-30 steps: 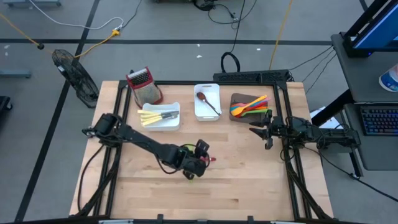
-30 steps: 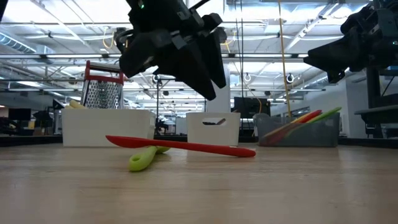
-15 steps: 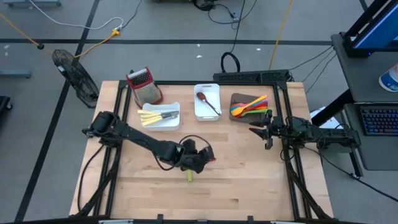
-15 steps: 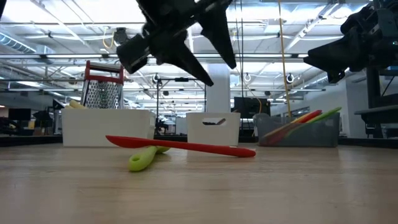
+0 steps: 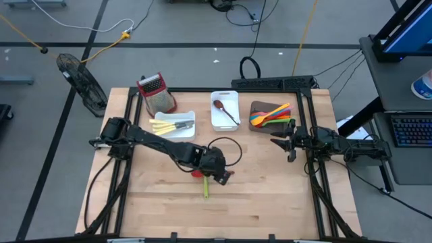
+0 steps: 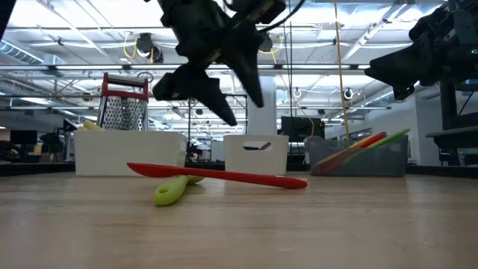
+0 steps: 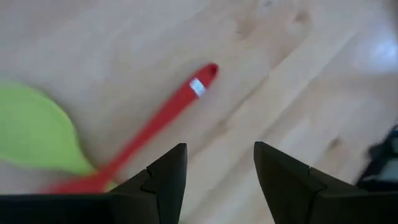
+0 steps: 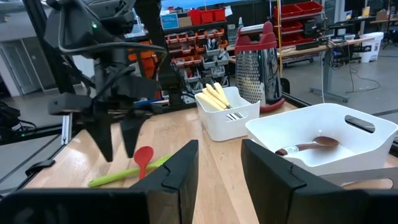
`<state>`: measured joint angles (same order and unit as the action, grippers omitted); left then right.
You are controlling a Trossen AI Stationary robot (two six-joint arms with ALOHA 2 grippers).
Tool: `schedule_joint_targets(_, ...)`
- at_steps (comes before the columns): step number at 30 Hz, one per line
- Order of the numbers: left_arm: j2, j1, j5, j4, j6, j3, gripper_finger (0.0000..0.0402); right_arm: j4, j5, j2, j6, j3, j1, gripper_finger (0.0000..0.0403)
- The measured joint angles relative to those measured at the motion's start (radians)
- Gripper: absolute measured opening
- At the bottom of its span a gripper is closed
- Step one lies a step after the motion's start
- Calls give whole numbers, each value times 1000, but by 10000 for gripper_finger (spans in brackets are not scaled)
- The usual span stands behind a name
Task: Pick & Place Kitchen Items
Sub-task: Put the red serving spoon into the right white bin
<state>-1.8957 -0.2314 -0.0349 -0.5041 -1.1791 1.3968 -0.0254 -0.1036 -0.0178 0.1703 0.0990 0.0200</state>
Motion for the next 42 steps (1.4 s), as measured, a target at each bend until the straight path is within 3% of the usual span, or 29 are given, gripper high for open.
schedule_joint_targets(6, 0, 8, -43, -90, 345, 0, 191, 0, 0, 0, 0, 0, 0, 114)
schedule_joint_targets(12, 0, -21, -30, -58, 642, 0, 191, 0, 0, 0, 0, 0, 0, 114)
schedule_joint_targets(16, 0, -49, -94, -58, 796, 0, 191, 0, 0, 0, 0, 0, 0, 114)
schedule_joint_targets(37, -179, -39, -126, -96, 907, 4, 191, -1, 0, 0, 4, 0, 0, 114)
schedule_joint_targets(42, -202, -24, -91, -94, 908, 5, 177, -1, 0, 0, 121, 0, 0, 114)
